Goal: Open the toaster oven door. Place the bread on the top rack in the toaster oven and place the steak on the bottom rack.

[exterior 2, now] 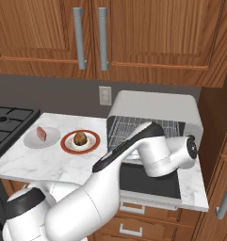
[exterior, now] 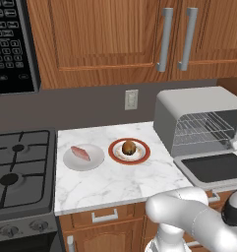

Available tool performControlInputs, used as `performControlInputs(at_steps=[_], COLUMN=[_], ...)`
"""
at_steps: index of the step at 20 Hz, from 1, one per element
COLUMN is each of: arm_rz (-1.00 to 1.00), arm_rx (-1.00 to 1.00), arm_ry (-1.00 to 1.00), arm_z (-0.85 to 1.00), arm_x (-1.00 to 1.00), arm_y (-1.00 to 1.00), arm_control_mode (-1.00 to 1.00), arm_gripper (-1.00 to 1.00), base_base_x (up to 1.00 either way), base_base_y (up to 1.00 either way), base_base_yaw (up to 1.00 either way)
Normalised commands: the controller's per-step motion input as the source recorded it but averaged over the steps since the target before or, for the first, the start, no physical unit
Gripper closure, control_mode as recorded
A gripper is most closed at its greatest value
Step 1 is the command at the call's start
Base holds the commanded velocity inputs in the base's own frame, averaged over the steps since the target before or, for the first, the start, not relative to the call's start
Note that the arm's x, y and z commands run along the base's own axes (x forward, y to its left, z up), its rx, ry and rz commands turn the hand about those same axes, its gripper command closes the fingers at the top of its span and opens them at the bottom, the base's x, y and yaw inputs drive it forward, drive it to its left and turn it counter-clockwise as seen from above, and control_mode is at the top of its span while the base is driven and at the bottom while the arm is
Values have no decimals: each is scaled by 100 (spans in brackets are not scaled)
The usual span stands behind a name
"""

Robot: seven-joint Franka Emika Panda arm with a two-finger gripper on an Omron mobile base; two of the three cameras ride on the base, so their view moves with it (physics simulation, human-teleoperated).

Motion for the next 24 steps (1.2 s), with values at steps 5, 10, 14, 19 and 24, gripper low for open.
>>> performControlInputs(at_steps=[5, 10, 14, 19, 24], arm_rz=[11, -3, -10, -13, -12], arm_rx=[-5, -7, -4, -1, 0], arm_ry=[-37, -25, -17, -11, -7], arm_z=[-8, -8, -19, -29, -3], arm_x=[12, 16, 8, 49, 45], arm_y=[13, 41, 10, 4, -16], arm_control_mode=[-100, -100, -100, -100, -100], arm_gripper=[-100, -100, -100, -100, -100], base_base_x=[0, 0, 0, 0, 0], base_base_y=[0, 0, 0, 0, 0], base_base_yaw=[0, 0, 0, 0, 0])
